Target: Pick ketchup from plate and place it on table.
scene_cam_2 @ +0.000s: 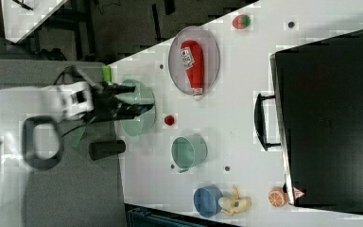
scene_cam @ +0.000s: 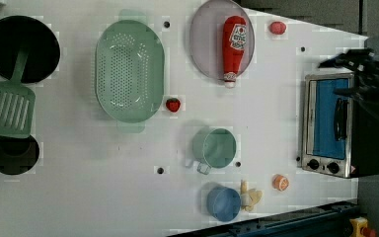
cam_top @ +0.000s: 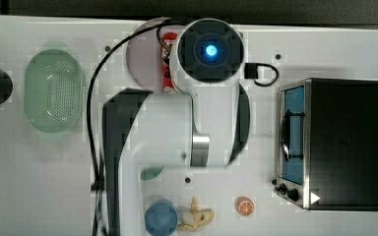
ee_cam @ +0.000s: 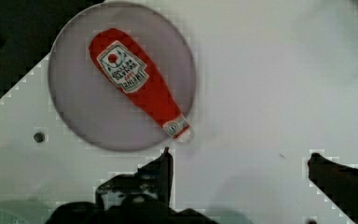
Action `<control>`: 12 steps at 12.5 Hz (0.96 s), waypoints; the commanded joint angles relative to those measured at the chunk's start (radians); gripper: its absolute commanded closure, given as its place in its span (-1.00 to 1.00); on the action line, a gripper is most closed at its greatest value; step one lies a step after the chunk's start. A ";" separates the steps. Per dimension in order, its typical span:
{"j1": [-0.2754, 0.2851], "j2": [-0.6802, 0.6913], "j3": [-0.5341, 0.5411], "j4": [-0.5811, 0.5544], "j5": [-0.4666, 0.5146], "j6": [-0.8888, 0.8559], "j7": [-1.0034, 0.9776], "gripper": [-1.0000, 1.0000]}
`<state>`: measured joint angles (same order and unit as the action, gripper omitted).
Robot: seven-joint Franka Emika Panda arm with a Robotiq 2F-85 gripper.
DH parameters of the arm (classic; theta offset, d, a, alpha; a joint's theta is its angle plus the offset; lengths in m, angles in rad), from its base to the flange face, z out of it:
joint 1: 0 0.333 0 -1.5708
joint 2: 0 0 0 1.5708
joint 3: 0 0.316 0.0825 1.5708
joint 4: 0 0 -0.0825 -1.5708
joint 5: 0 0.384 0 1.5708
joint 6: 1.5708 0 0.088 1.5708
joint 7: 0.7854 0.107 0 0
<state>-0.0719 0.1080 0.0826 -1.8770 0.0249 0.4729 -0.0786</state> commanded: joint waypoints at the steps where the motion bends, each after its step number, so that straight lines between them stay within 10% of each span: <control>1: 0.007 0.100 0.029 -0.013 0.001 0.105 -0.128 -1.00; 12: 0.035 0.520 0.029 0.159 -0.017 0.406 -0.537 -1.00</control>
<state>-0.0485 0.6509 0.1057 -1.7461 0.0094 0.8823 -0.5498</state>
